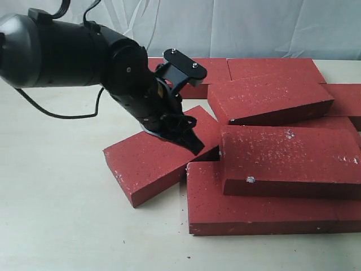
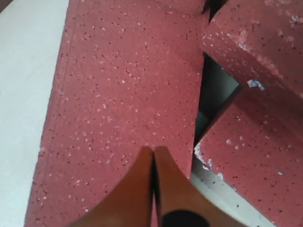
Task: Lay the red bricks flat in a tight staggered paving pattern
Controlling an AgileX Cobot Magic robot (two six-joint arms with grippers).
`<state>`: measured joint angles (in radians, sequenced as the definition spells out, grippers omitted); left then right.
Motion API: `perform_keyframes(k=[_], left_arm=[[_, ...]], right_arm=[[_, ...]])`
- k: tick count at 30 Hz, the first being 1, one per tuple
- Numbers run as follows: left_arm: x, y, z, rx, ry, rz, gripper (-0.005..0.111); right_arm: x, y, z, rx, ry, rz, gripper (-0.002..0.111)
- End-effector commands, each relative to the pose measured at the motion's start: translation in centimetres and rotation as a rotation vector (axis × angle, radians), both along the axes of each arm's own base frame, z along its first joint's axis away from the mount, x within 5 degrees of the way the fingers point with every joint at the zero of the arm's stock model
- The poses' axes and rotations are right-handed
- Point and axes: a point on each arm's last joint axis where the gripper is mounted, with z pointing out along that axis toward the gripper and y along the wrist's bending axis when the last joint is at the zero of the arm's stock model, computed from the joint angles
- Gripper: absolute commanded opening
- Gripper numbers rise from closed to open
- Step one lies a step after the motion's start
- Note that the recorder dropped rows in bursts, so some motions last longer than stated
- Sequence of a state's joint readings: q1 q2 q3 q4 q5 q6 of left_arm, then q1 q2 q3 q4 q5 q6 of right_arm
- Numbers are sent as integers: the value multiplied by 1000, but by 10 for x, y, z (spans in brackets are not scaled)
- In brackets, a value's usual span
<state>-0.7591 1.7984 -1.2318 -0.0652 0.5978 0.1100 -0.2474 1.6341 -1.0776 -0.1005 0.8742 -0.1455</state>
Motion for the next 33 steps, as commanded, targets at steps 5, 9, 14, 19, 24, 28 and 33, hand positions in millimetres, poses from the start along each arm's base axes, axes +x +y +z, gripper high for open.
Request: perform_keyframes(k=[5, 9, 14, 19, 24, 28, 33], left_arm=[[9, -17, -8, -42, 42, -18, 0], [13, -23, -14, -51, 60, -19, 0], [15, -37, -18, -106, 36, -12, 0], [15, -47, -23, -117, 27, -20, 0], [19, -53, -36, -125, 41, -5, 0], [18, -55, -33, -161, 73, 24, 0], [15, -55, -34, -161, 115, 30, 0]], right_arm=[[10, 5, -18, 32, 32, 42, -1], [11, 8, -20, 52, 33, 55, -1], [10, 18, -28, 137, 6, 118, -1], [8, 23, -30, 148, 21, 127, -1], [3, 26, -38, 145, 30, 132, -1], [2, 28, -38, 167, 46, 122, -1], [0, 30, -39, 188, 66, 114, -1]])
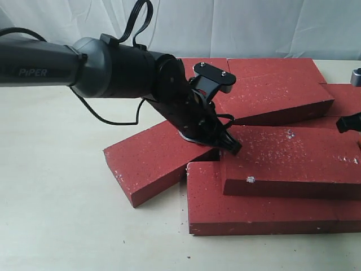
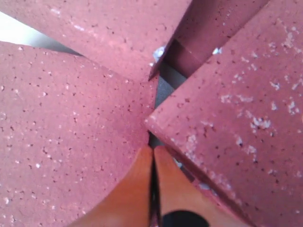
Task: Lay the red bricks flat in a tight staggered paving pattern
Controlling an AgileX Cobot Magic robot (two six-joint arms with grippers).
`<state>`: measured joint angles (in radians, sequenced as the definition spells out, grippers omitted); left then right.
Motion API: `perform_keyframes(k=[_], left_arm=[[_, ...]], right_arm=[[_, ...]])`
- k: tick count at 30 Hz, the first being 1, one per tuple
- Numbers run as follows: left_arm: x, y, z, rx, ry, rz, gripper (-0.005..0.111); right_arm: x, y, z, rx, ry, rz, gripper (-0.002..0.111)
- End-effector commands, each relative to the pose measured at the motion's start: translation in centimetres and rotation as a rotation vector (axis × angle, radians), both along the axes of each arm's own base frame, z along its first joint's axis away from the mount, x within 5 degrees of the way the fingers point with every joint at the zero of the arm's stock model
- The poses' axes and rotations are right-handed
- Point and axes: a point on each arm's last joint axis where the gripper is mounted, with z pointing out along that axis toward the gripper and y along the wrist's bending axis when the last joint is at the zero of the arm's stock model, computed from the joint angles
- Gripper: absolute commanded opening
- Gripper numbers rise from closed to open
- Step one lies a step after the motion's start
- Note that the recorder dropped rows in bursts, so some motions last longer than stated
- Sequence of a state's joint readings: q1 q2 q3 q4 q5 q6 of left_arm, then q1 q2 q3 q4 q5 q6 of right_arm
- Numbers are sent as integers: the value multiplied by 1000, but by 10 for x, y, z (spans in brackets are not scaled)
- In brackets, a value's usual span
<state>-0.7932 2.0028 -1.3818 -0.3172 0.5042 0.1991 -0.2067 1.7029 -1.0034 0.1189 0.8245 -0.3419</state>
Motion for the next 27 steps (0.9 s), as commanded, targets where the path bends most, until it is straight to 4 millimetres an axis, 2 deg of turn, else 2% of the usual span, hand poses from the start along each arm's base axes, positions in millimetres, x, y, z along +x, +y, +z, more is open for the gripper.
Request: perform_keyframes(k=[1, 5, 9, 18, 20, 23, 24, 26, 27], left_arm=[[-4, -3, 0, -7, 39, 0, 0], [-5, -3, -2, -6, 55, 4, 0], [-8, -8, -13, -4, 84, -12, 0], [-9, -12, -7, -19, 94, -21, 0], [-9, -10, 5, -12, 77, -45, 0], [-15, -5, 47, -48, 38, -72, 0], [-16, -4, 54, -56, 30, -75, 0], [-15, 5, 77, -69, -3, -76, 0], [-13, 9, 80, -71, -1, -64, 0]], right_arm=[[-1, 3, 0, 33, 11, -13, -1], [-2, 7, 0, 47, 27, 3, -1], [-1, 21, 0, 43, 33, 59, -1], [-1, 25, 2, 46, 28, 69, -1], [0, 27, 13, 63, 7, 62, -1], [-1, 40, 45, 155, -32, 51, -1], [-2, 44, 51, 157, -32, 68, -1], [-3, 71, 74, 179, -37, 165, -1], [-2, 80, 78, 192, -40, 180, -1]])
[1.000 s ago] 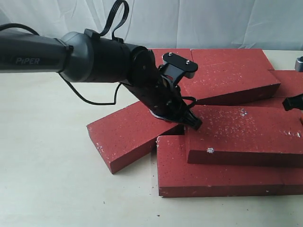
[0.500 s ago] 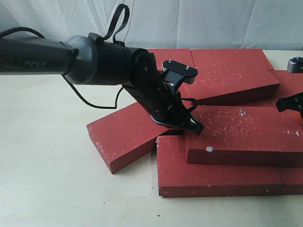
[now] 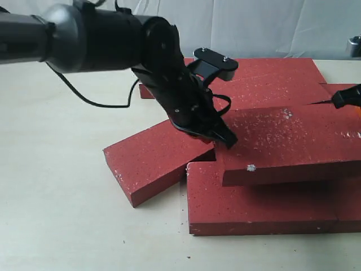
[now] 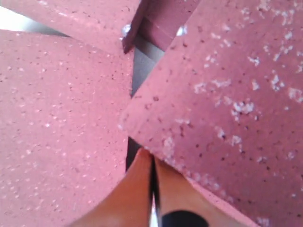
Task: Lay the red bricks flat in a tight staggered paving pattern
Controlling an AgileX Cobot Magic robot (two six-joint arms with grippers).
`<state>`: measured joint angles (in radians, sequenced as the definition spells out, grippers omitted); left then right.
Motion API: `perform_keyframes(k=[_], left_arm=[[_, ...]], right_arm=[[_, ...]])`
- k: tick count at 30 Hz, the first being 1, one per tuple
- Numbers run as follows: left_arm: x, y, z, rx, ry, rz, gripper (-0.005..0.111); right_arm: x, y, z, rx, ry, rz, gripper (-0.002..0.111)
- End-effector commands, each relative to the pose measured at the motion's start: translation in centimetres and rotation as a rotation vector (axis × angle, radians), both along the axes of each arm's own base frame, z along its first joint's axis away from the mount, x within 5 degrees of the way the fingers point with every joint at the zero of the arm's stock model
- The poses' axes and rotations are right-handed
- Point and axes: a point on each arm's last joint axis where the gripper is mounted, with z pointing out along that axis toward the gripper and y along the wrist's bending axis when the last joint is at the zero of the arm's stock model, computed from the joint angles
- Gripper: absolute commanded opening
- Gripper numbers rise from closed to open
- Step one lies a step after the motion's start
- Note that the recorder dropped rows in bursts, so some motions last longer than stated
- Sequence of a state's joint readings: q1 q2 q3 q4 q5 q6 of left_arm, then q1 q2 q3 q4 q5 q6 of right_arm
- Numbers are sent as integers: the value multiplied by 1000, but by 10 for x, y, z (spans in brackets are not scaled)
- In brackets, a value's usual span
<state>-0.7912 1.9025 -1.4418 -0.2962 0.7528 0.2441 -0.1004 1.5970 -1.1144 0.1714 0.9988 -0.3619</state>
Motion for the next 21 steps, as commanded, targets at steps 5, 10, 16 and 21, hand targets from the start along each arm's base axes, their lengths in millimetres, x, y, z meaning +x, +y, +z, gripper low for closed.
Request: perform_keyframes(k=[5, 10, 16, 21], left_arm=[[23, 52, 44, -16, 17, 113, 0], [45, 99, 56, 13, 0, 224, 0], [71, 159, 53, 59, 9, 370, 0], [90, 219, 44, 89, -11, 527, 0]], right_arm=[[12, 104, 39, 188, -77, 191, -1], [38, 155, 36, 212, -80, 249, -1], [69, 211, 26, 270, -98, 317, -1], [99, 257, 14, 332, -122, 339, -1]])
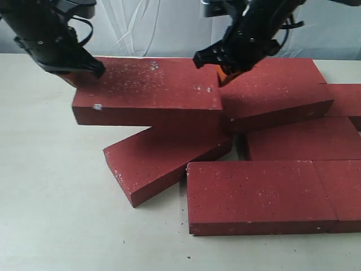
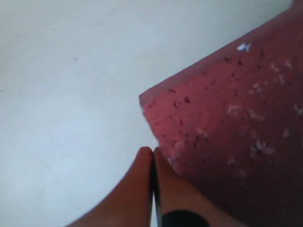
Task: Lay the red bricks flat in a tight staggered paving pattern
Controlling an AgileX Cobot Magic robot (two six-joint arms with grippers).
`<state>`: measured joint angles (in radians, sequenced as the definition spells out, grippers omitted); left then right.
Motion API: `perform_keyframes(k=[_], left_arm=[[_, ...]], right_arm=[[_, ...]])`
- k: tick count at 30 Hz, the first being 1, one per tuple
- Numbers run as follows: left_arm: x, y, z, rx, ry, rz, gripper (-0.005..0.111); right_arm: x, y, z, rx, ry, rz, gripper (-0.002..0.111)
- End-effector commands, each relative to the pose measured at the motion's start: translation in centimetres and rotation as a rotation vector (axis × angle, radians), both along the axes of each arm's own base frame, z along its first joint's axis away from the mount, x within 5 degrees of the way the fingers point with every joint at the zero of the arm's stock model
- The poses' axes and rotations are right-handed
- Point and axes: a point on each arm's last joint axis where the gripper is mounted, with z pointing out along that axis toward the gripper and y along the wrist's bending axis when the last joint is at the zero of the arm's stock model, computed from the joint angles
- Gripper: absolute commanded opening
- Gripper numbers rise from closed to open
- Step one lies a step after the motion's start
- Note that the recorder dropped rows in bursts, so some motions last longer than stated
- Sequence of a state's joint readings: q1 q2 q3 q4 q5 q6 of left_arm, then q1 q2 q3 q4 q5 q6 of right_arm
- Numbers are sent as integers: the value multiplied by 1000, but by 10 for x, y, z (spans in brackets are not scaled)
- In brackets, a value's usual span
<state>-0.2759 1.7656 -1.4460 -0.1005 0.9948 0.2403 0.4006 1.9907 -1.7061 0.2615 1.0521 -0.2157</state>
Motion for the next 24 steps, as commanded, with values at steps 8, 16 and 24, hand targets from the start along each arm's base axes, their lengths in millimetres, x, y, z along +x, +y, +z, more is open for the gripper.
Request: perform_keyframes(k=[8, 16, 24], left_arm=[[24, 104, -25, -96, -90, 336, 0], [44, 119, -81, -90, -17, 396, 0], [54, 127, -108, -71, -28, 419, 0]], right_arm=[[42, 115, -29, 266, -20, 35, -1], [58, 140, -65, 304, -48, 29, -1], [68, 144, -96, 311, -80, -3, -1]])
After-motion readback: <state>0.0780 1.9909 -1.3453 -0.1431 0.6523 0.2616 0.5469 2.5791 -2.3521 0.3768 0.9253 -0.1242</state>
